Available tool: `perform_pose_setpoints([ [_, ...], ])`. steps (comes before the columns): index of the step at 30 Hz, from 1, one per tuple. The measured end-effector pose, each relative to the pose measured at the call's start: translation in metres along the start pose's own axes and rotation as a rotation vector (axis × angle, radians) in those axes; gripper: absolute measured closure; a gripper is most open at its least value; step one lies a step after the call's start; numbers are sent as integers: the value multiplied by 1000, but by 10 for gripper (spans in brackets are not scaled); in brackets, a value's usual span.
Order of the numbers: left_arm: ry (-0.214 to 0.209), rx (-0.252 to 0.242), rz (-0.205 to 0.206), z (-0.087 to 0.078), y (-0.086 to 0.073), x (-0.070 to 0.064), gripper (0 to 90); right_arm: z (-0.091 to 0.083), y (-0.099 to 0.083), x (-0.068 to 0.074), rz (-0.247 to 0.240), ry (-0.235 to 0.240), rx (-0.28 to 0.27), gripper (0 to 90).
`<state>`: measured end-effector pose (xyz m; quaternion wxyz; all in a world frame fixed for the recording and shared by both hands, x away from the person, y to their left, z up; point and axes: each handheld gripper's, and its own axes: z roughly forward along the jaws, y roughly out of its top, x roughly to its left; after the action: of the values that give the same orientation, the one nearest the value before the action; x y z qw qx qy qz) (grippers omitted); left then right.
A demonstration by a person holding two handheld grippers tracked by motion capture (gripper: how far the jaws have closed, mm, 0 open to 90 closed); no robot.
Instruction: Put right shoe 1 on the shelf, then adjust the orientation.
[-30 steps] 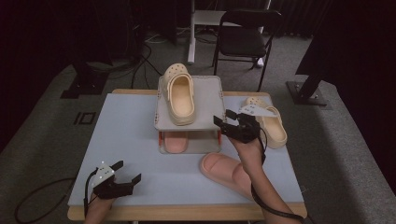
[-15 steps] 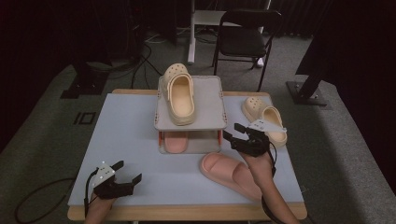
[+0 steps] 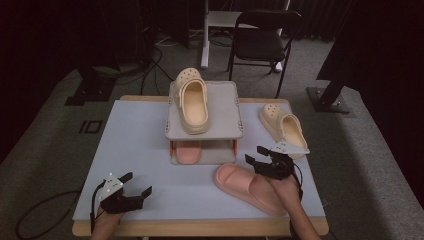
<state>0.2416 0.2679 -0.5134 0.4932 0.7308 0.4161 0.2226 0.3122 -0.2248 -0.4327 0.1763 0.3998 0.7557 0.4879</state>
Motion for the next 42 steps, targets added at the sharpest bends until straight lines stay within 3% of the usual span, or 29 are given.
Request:
perform_pose_setpoints([
  [11, 0, -3, -4, 1, 0, 1, 68, -21, -42, -24, 21, 53, 35, 396],
  [20, -2, 2, 3, 2, 1, 0, 68, -19, -66, -32, 16, 56, 101, 411],
  [28, -5, -2, -2, 2, 1, 1, 68, -6, -69, -30, -46, 62, 159, 491],
  [33, -5, 1, 2, 3, 0, 1, 68, 1, -67, -27, -84, 78, 189, 622],
  [37, -6, 2, 0, 3, 0, 1, 68, 2, -66, -25, -105, 69, 189, 716],
  [42, -7, 6, 0, 4, 0, 0, 68, 2, -66, -24, -128, 63, 184, 748],
])
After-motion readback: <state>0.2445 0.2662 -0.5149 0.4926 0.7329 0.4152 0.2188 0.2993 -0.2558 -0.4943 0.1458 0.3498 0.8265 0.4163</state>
